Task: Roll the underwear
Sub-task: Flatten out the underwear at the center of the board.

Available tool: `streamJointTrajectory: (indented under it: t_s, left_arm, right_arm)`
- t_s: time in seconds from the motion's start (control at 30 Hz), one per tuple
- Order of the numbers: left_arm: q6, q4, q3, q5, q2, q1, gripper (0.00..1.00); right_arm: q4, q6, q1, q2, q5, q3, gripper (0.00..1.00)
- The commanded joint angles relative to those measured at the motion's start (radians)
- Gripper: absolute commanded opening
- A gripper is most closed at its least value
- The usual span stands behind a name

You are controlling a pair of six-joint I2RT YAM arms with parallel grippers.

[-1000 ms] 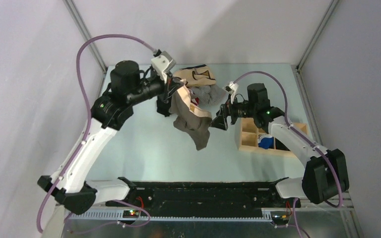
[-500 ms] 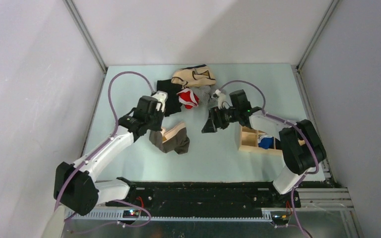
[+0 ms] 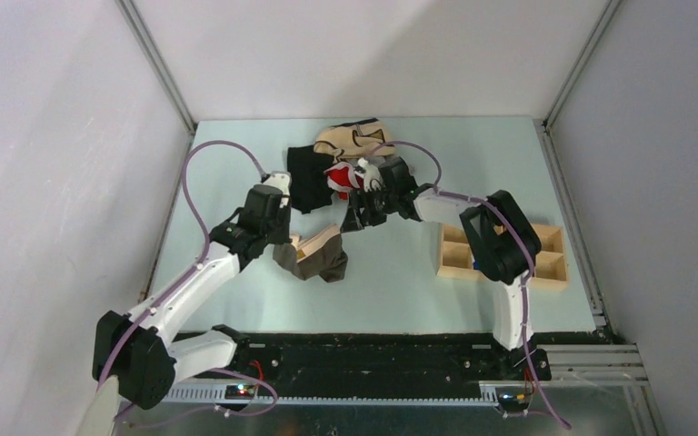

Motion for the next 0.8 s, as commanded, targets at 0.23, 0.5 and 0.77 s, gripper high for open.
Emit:
streamJointTrajectory:
  t_s: [0.23, 0.5, 0.77]
  left_arm:
    - [-0.016, 0.046, 0.007, -0.018, -0.004, 0.007, 0.0]
    - [-0.023, 0.043, 0.006, -0.012, 0.006, 0.008, 0.0]
    - [-0.019, 0.049, 0.006, -0.015, 0.011, 0.014, 0.0]
  right_arm:
    - [0.092, -0.011, 0.01, 0.187, -0.153, 0.173, 0.59]
    - [0.144, 0.021, 0.019, 0.238, -0.236, 0.199, 0.44]
    - [0.19, 0.057, 0.017, 0.243, -0.271, 0.203, 0.39]
